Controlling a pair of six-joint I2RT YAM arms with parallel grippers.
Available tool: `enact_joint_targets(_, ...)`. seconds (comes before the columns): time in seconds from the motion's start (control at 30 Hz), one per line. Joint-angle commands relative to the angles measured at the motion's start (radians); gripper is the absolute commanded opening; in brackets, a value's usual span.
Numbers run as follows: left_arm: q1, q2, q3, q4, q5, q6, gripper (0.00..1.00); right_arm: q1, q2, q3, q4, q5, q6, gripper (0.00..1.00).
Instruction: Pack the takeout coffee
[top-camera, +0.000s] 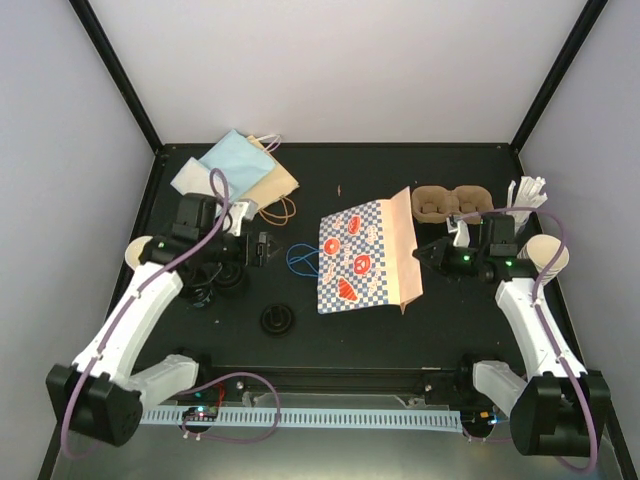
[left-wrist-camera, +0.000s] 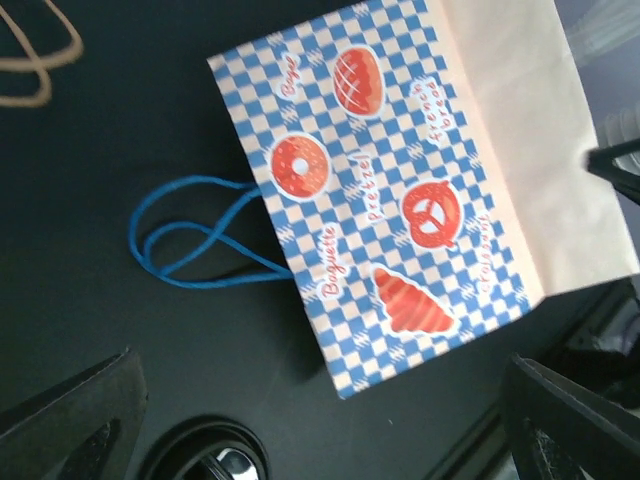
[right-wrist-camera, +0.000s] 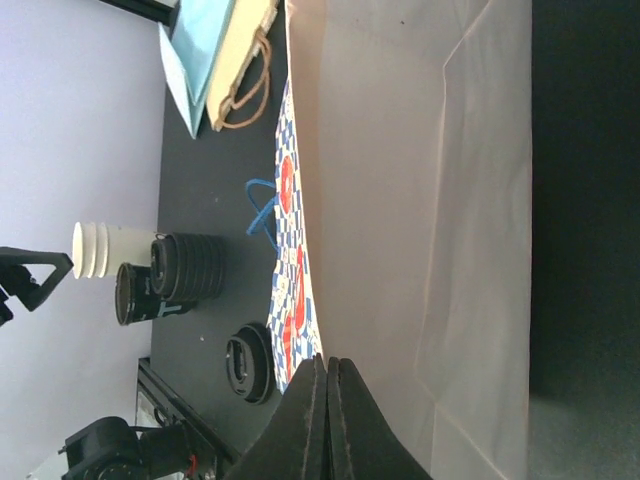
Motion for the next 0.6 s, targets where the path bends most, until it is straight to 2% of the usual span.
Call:
enact_joint_targets(0.0,-0.010,-0.147,-0.063,0.219,-0.143,-0.102,0.99,-0.001,-0.046,0.072,0.012,-0.058,0.008,0.01)
enact_joint_targets(0.17,-0.008,-0.273,-0.159,0.357,-0.173,-0.107,0.99,0.000,-0.079,0.118,0.022,-0.103,0.063,0.01)
enact_joint_targets(0.37,-0.010,-0.371,-0.258,0.497,-0.054,-0.019,0.98,0.000,-0.095,0.210,-0.034,-0.116,0.084,0.01)
enact_joint_targets(0.57,-0.027,-0.454,-0.348,0.635,0.014,0.073,0.91,0.007,-0.114,0.247,-0.038,-0.133,0.111,0.01)
